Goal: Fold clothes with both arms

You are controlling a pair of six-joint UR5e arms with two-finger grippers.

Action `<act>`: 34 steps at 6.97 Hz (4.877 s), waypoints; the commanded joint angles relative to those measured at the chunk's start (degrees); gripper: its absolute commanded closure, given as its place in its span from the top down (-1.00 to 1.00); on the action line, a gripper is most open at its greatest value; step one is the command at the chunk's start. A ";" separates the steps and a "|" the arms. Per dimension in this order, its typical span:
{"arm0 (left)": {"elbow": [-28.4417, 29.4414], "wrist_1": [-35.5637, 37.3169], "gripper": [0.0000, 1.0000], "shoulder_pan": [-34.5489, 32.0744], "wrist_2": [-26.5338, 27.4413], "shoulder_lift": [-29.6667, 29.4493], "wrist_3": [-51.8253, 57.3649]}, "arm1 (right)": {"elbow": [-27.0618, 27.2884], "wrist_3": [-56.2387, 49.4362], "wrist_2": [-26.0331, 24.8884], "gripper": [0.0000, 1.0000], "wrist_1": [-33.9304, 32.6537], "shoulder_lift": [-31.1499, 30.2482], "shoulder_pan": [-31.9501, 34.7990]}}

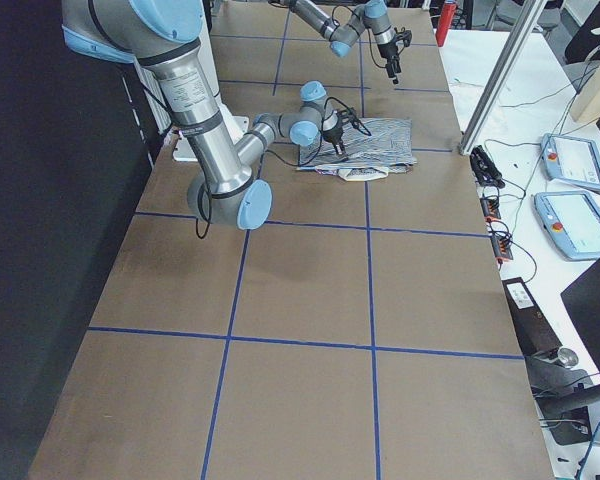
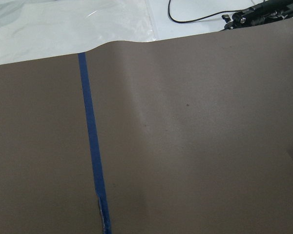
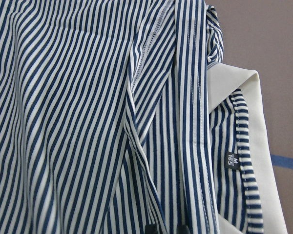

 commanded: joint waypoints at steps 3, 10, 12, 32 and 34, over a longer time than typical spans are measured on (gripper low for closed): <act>-0.20 0.00 1.00 0.00 0.00 0.00 -0.09 | 0.01 -0.33 0.00 -1.00 0.01 0.02 -0.06; -1.35 0.00 1.00 1.14 0.00 0.35 -2.02 | 5.55 0.19 -1.76 -1.00 0.01 -6.57 -1.02; -1.35 0.00 1.00 1.14 0.00 0.35 -2.02 | 5.37 0.11 -2.63 0.98 -0.08 -6.66 -1.46; -34.83 3.69 0.17 35.68 19.16 17.22 -62.67 | 24.36 36.05 6.15 0.87 18.46 -26.88 2.76; -34.66 3.69 0.17 35.86 19.25 17.23 -62.75 | 24.44 36.14 6.24 0.87 18.64 -26.88 2.67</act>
